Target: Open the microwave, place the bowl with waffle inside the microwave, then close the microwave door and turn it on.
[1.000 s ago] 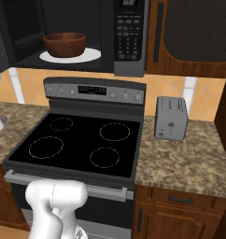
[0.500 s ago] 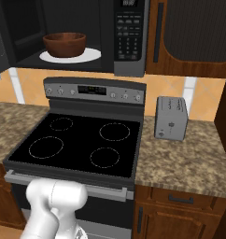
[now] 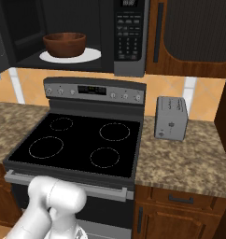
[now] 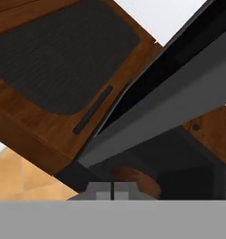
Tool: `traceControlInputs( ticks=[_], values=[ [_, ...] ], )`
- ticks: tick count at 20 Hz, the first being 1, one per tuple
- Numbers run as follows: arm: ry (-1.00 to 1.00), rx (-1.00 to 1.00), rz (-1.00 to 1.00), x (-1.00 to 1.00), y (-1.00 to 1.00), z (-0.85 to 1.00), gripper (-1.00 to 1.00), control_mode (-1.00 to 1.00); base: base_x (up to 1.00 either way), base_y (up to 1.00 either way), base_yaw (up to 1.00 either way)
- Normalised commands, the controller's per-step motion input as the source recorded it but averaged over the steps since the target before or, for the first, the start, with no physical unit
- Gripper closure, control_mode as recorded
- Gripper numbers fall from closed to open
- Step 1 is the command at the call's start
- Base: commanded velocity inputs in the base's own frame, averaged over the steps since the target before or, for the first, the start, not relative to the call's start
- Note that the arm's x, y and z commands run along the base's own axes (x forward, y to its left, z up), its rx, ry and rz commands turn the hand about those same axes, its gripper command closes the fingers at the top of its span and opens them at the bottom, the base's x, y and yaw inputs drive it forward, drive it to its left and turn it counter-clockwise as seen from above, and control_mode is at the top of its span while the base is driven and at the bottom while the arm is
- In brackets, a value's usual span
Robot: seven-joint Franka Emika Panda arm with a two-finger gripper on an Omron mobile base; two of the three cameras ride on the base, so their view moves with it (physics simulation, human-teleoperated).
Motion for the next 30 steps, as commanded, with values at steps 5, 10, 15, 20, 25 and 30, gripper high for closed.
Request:
traceControlInputs(
  ticks=[5,10,15,20,25,30],
  values=[
    [-0.18,-0.14,0.01,0.00,0.71,0.00,1.00,-1.00,0.00,0.00,0.00],
    [-0.22,-0.03,0.00,0.00,0.44,0.09,1.00,-1.00,0.00,0.00,0.00],
    [-0.27,0.06,0.00,0.00,0.15,0.34,1.00,-1.00,0.00,0.00,0.00],
    [-0.27,0.08,0.00,0.00,0.10,0.44,1.00,-1.00,0.00,0.00,0.00],
    [-0.26,0.12,0.00,-0.02,0.04,0.57,1.00,-1.00,0.00,0.00,0.00],
    [-0.18,0.23,0.00,-0.18,-0.21,0.61,1.00,-1.00,0.00,0.00,0.00]
  ],
)
